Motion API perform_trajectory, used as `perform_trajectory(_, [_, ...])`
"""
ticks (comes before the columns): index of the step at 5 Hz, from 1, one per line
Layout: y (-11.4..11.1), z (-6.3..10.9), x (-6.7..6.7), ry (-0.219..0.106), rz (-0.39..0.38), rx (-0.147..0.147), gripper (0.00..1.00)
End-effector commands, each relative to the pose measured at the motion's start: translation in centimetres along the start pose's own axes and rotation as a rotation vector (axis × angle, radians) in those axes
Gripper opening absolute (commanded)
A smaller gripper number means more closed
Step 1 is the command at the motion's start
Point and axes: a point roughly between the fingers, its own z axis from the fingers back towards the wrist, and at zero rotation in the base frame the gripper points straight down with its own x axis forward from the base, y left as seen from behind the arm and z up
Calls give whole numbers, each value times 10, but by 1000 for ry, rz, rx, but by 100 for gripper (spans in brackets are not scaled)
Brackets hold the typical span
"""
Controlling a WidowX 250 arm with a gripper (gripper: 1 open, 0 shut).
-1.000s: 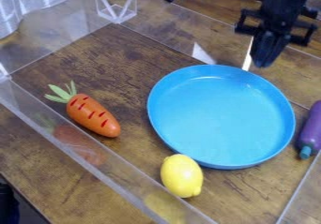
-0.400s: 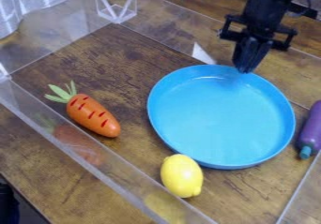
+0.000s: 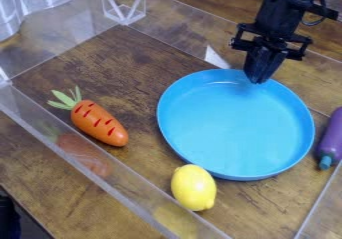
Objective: Remove the purple eggplant from the blue tray and put it on the table
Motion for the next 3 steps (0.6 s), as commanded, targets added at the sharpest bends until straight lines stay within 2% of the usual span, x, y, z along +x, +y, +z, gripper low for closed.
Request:
perform_trajectory(1, [9, 39, 14, -45, 7, -66, 100])
perform_trajectory(2, [10, 37, 24, -40, 7, -53, 100])
perform_trajectory(3, [3, 27, 12, -37, -43, -45, 100])
